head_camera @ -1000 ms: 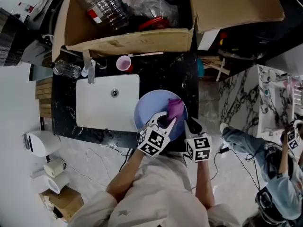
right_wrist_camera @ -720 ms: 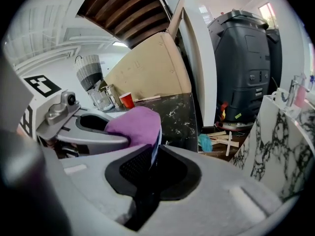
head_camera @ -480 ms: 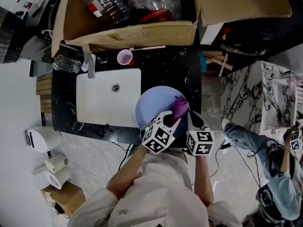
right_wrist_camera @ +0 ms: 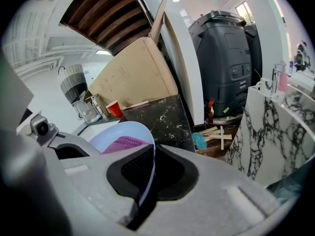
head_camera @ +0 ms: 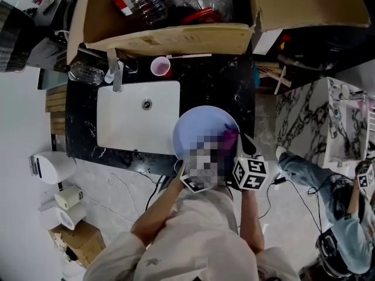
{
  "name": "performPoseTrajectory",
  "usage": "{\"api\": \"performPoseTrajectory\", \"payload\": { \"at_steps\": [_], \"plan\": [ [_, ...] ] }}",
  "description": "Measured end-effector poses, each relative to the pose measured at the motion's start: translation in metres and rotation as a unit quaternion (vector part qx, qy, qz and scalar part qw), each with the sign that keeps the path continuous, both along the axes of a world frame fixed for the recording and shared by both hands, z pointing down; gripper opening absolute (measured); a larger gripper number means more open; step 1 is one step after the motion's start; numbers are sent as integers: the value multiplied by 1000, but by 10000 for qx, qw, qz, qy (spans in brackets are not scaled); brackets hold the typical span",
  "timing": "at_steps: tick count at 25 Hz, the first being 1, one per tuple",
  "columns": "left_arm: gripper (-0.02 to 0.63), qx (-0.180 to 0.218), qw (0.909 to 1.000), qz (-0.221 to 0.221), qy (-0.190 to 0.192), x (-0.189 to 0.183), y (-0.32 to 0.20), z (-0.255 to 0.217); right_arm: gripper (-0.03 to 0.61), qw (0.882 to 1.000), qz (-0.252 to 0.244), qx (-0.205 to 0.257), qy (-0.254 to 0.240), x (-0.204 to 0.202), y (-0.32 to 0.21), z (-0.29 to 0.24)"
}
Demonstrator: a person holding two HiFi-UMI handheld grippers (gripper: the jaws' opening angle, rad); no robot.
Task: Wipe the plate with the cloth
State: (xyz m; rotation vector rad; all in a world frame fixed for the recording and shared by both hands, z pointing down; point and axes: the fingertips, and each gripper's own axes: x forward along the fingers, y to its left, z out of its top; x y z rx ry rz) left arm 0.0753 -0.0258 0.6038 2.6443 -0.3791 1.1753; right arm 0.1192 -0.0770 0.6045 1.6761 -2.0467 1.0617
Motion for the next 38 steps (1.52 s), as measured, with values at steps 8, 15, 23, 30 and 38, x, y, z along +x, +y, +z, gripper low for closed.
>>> {"api": "performPoseTrajectory", "payload": {
  "at_steps": [8, 15, 23, 30, 38],
  "plan": [
    [58, -80, 9985, 530, -115, -3, 21, 0, 17, 9999, 142, 21, 51, 2, -5, 0],
    [58, -178, 9958, 885, -164, -12, 37, -1, 18, 9998, 184, 43, 99, 2, -6, 1],
    [58, -287, 9919, 1216, -232, -27, 51, -3, 18, 9998, 170, 35, 117, 3, -9, 2],
    [58, -287, 9913, 1236, -365, -41, 56, -4, 18, 9999, 109, 15, 128, 3, -10, 2],
    [58, -224, 9938, 959, -518, -65, 52, -4, 18, 9999, 31, 11, 106, 3, -10, 2]
  ]
}}
